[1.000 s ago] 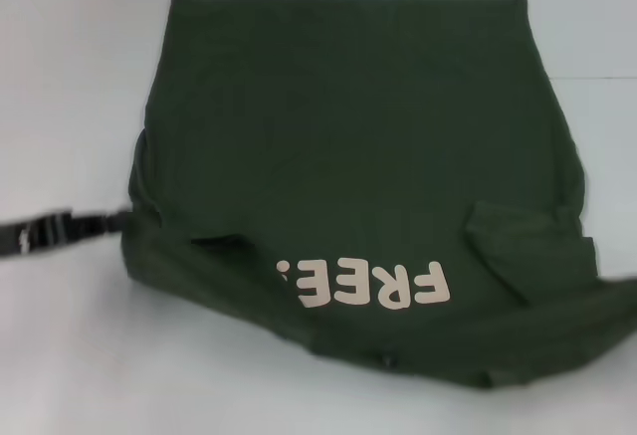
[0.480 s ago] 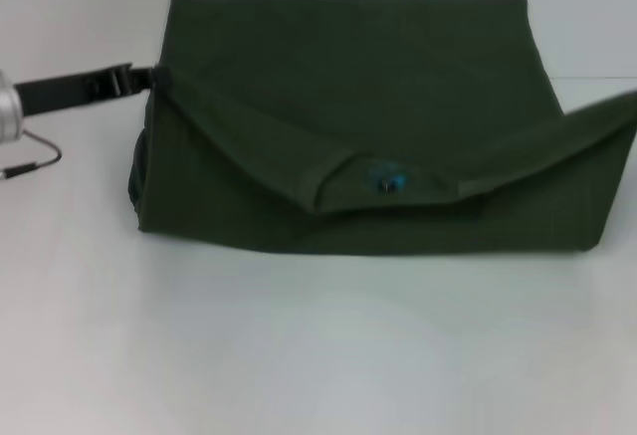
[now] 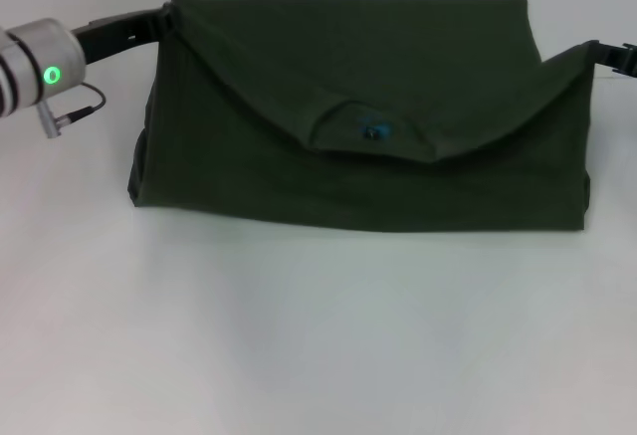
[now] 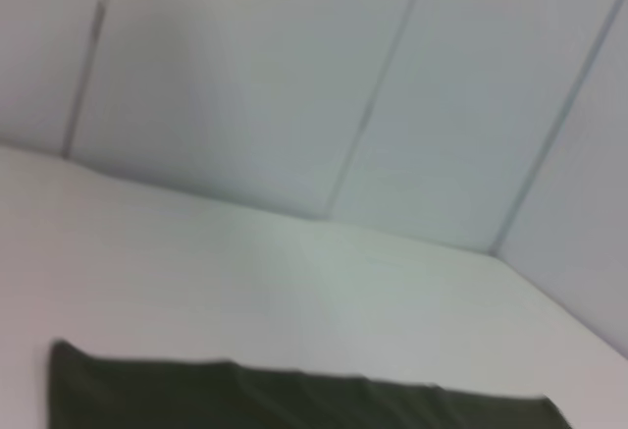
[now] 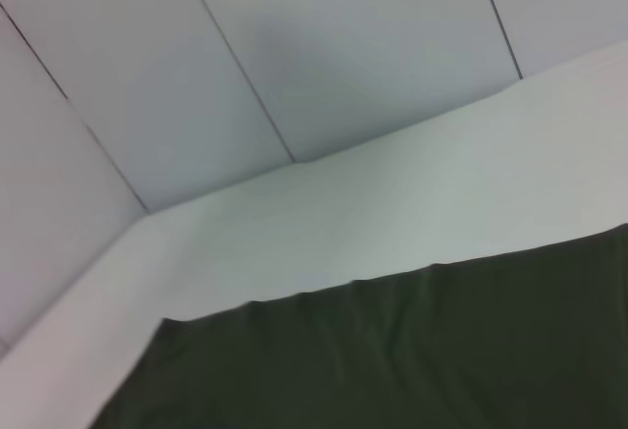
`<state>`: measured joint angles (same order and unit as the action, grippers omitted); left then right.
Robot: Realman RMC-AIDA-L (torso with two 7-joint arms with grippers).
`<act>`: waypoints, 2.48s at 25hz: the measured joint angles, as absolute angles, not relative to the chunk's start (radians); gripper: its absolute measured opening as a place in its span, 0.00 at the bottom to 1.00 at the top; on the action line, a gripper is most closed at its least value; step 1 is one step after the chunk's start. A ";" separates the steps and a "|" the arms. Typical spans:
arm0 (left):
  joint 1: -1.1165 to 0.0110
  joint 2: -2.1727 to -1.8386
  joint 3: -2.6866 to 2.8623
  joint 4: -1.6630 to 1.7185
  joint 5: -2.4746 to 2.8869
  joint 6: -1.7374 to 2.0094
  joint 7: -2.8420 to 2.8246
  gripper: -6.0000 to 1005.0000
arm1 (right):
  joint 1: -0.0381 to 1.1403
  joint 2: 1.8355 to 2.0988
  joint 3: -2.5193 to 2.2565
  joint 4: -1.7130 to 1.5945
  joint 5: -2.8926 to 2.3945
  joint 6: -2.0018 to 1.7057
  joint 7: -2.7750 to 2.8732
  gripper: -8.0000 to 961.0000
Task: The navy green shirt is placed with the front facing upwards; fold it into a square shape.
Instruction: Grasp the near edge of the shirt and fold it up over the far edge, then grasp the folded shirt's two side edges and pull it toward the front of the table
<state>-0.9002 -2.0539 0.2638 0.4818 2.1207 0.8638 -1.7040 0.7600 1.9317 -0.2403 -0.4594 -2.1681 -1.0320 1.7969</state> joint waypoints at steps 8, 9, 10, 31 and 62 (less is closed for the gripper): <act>-0.929 -2.091 0.265 0.389 1.976 0.711 -1.481 0.03 | 0.813 1.961 -0.247 -0.362 -2.154 -0.852 1.690 0.01; -0.929 -2.095 0.265 0.384 1.963 0.700 -1.465 0.03 | 0.815 1.964 -0.247 -0.354 -2.152 -0.837 1.679 0.01; -0.927 -2.100 0.264 0.381 1.948 0.691 -1.450 0.03 | 0.817 1.970 -0.247 -0.348 -2.150 -0.823 1.664 0.01; -0.849 -2.156 0.260 0.415 1.810 0.615 -1.373 0.23 | 0.792 2.016 -0.332 -0.384 -2.144 -0.728 1.619 0.20; -0.458 -2.161 0.526 0.717 1.881 1.063 -1.466 0.71 | 0.585 1.942 -0.355 -0.531 -2.116 -1.355 1.930 0.76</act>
